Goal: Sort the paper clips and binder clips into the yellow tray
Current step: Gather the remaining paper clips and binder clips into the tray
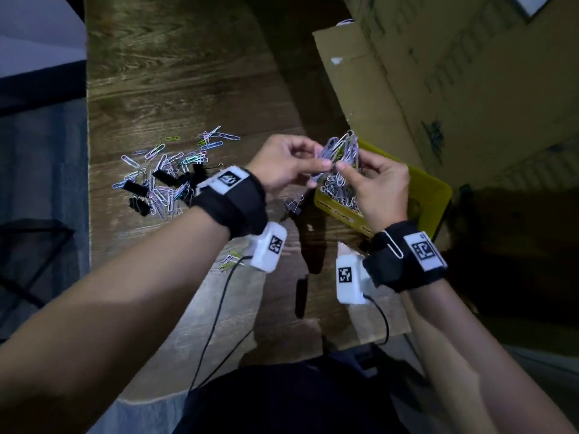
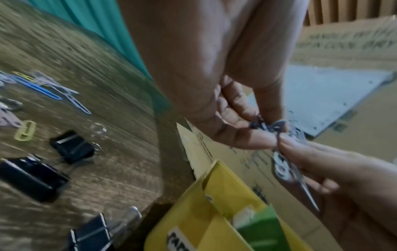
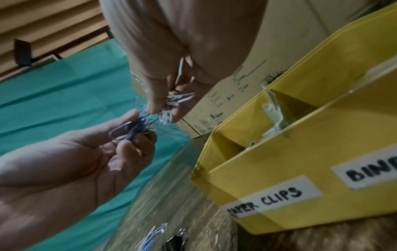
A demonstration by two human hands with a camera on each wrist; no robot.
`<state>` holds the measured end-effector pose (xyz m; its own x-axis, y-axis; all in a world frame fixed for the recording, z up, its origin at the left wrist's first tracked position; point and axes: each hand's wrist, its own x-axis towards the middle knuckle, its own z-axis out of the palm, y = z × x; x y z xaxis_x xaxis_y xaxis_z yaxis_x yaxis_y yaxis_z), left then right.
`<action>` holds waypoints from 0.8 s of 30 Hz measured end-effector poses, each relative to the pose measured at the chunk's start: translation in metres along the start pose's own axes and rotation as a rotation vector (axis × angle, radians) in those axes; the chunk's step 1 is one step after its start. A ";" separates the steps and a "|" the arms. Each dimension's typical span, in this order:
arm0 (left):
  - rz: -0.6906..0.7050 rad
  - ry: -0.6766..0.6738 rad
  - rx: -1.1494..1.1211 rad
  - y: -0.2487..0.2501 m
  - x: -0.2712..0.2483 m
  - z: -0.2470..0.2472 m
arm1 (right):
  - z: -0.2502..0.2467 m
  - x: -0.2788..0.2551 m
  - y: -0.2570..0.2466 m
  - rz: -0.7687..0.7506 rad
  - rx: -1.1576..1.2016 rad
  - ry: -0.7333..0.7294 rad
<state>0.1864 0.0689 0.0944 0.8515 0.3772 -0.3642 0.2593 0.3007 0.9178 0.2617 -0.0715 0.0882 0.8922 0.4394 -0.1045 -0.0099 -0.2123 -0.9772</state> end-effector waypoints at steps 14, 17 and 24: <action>-0.096 -0.197 0.785 -0.004 0.035 0.019 | -0.002 0.031 0.026 0.257 -0.511 -0.111; -0.078 -0.138 0.524 0.000 0.017 -0.003 | 0.000 0.024 0.016 0.092 -0.601 -0.111; -0.020 -0.120 1.151 -0.031 -0.049 -0.091 | 0.037 -0.027 0.006 -0.322 -0.647 -0.520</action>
<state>0.0946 0.1209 0.0694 0.8644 0.2774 -0.4194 0.4823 -0.6935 0.5353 0.2206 -0.0527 0.0786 0.4881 0.8702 -0.0673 0.6036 -0.3922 -0.6942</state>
